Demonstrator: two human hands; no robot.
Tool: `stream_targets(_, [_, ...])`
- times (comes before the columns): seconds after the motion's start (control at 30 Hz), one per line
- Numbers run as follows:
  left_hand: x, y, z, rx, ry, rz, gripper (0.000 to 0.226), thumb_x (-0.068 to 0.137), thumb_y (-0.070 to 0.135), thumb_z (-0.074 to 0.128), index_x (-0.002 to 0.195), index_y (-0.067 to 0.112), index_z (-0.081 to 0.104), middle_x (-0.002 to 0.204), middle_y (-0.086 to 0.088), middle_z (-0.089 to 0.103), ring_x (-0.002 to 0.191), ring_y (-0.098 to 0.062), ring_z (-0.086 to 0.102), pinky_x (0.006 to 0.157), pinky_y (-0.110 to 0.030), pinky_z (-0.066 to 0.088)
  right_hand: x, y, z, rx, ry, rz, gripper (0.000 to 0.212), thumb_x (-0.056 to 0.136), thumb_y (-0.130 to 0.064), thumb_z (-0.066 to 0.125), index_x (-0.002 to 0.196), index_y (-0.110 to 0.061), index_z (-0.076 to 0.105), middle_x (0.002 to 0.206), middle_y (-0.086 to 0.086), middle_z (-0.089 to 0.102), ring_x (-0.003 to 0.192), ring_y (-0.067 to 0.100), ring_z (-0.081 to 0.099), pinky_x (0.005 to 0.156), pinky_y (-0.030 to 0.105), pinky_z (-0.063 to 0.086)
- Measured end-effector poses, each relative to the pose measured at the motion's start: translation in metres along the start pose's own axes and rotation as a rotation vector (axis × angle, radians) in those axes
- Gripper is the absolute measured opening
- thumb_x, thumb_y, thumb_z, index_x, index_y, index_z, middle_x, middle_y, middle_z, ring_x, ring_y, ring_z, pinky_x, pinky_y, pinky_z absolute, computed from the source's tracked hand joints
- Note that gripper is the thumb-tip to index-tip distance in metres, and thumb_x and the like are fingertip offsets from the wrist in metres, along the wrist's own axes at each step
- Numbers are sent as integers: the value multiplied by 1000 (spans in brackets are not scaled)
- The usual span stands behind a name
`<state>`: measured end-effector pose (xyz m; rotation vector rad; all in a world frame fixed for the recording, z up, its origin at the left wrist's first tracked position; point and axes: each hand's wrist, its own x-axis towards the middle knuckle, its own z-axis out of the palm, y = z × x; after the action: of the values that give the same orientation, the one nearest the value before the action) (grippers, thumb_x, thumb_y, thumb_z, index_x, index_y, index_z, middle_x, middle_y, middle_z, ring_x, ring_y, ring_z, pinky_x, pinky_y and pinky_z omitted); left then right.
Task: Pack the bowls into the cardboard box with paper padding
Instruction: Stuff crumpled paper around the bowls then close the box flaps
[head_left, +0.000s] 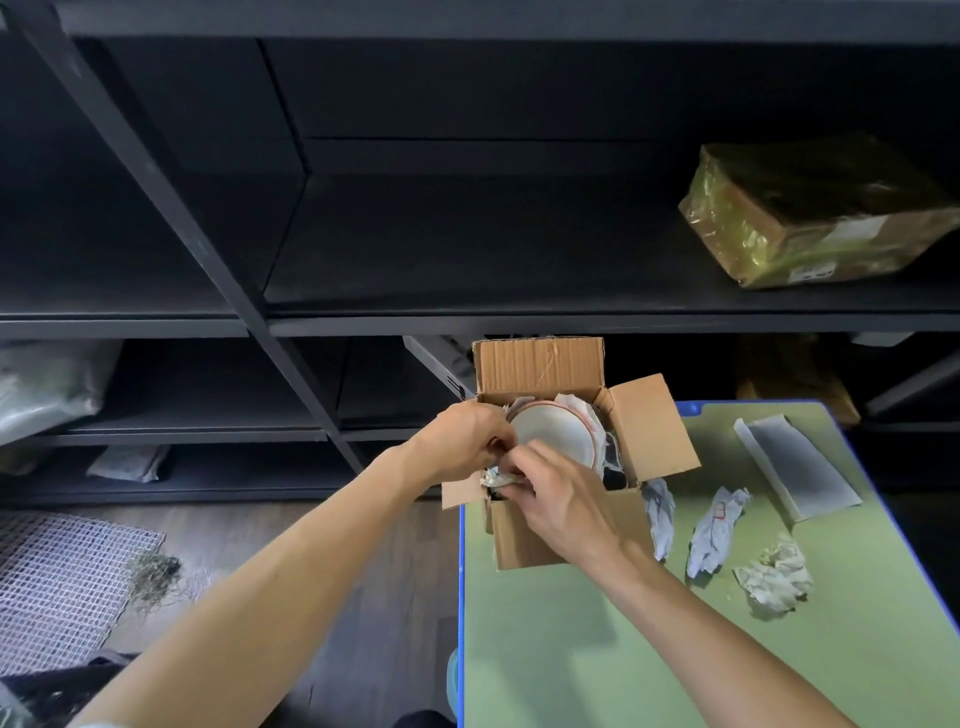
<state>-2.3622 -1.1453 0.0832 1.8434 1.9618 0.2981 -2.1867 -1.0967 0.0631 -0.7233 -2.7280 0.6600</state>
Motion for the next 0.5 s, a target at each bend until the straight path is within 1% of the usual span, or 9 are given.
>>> stream_targets(0.1, [1,-1,3,-11,-1,2,16,84,14,67,97,19,76,93,2,66,89,-18,58,81,-39,50,0,0,3,-69,11,-29,13,85,-25,73,88,-18,62,88,-5,59,89,21,55,60,38,48])
stream_targets(0.17, [1,-1,4,-28,7,10,13,87,18,69,98,19,76,94,2,66,90,-17,57,83,-38,49,-5,0,7,-107,19,-66,9,87,-23,70,87,-16,64,88,-3,56,87,23,56,58,37,48])
stream_targets(0.27, [-1,-2,8,-65,42,8,9,88,20,70,95,18,75,92,2,65,90,-16,56,82,-36,49,-11,-3,11,-167,15,-83,5,88,-18,66,83,-16,65,89,-3,53,88,21,56,54,34,45])
stream_targets(0.33, [-2,-2,11,-85,74,10,8,88,21,70,94,18,75,92,3,65,90,-16,57,82,-34,48,-14,-6,11,-211,1,-111,2,86,-16,63,84,-16,65,92,-2,53,88,22,55,56,36,48])
stream_targets(0.37, [-3,-3,12,-93,91,13,8,88,20,70,93,18,75,91,4,65,90,-15,57,82,-32,48,-17,-7,11,-225,-22,-127,8,87,-17,60,91,-15,66,95,-1,54,88,23,55,62,38,50])
stream_targets(0.4, [-4,-3,13,-102,107,18,7,88,20,70,92,18,75,91,5,64,90,-14,56,81,-29,47,-21,-8,11,-233,-56,-136,19,88,-18,56,104,-13,66,100,0,56,91,24,55,69,39,52])
stream_targets(0.43, [-5,-4,14,-111,123,24,6,88,21,70,91,18,75,90,6,64,89,-13,56,80,-26,45,-27,-9,9,-230,-98,-137,35,87,-16,54,121,-12,61,108,1,57,97,24,55,77,37,53])
stream_targets(0.47, [-5,-4,15,-118,137,29,6,88,21,70,91,18,75,89,6,63,88,-13,55,80,-24,43,-34,-9,6,-216,-128,-138,51,85,-12,53,135,-11,53,118,1,57,106,22,54,85,34,52])
stream_targets(0.5, [-6,-4,17,-121,149,32,6,88,21,70,90,18,75,88,6,63,88,-12,55,80,-24,42,-41,-9,2,-195,-149,-145,60,82,-9,50,141,-12,47,127,0,56,115,21,51,91,32,51])
